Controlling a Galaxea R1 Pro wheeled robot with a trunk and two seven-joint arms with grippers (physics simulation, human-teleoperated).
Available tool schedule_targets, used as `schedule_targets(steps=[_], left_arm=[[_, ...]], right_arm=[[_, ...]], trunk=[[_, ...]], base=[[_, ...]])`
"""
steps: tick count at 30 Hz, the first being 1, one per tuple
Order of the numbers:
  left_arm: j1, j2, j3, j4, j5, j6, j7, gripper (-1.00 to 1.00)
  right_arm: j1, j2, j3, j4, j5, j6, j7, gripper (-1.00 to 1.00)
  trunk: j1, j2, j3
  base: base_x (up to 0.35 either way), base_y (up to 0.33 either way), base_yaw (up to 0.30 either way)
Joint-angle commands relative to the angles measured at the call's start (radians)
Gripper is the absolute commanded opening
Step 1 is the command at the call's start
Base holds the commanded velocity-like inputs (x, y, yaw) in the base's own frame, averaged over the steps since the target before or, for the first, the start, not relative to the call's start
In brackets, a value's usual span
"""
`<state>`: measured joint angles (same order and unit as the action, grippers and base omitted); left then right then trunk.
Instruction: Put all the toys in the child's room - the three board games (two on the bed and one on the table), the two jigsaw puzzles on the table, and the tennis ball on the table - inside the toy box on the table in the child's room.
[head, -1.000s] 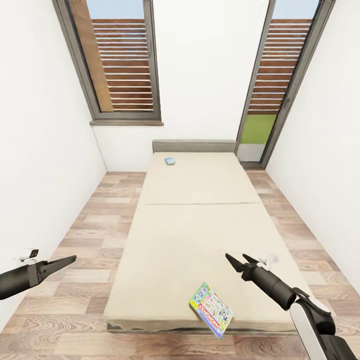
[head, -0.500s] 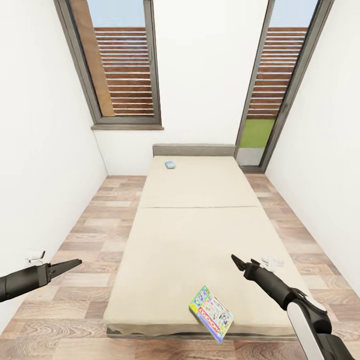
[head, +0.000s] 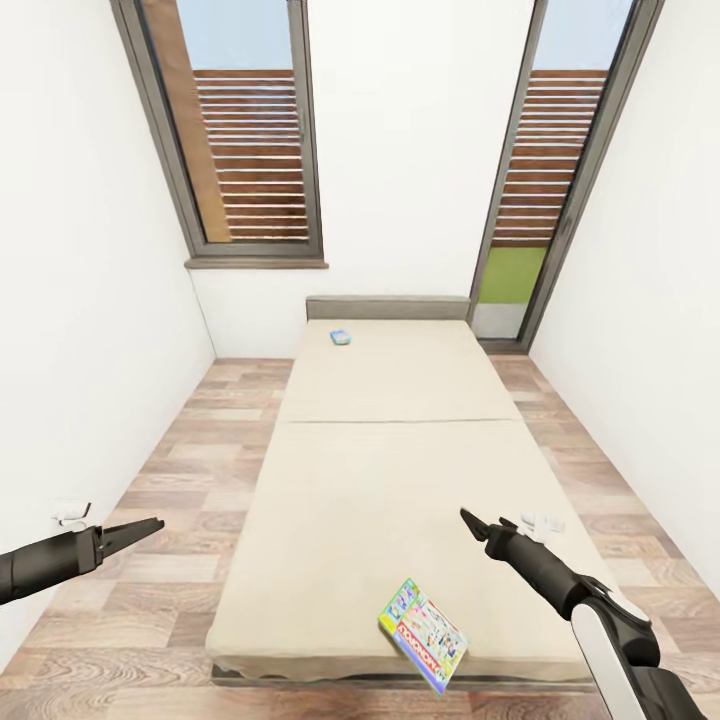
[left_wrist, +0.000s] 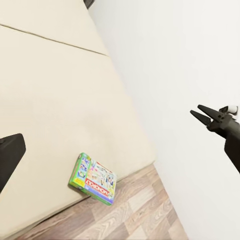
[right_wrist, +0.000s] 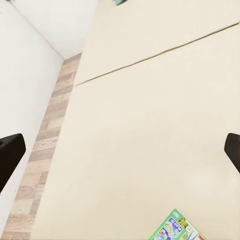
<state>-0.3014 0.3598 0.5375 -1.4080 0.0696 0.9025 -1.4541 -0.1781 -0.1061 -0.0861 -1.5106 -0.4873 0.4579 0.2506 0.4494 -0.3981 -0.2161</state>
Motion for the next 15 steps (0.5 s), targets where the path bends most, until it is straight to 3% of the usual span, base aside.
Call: schedule_targets(steps=[1,15], left_arm=[[-0.001,0.0,0.0,0.0,0.0,0.01,-0.003,1.0],[-0.002,-0.001,-0.01,0.0,0.0,0.01,0.025,1.0]], right_arm=[[-0.001,0.0,-0.002,-0.001,-0.005,0.007,0.002,1.0],[-0.004,0.0,0.011,0.0,-0.005,0.007,-0.001,1.0]], trunk=[[0.001,-0.002,0.0],[0.001,-0.002,0.023]], base=[[0.0,0.0,0.0],[0.0,0.0,0.0]])
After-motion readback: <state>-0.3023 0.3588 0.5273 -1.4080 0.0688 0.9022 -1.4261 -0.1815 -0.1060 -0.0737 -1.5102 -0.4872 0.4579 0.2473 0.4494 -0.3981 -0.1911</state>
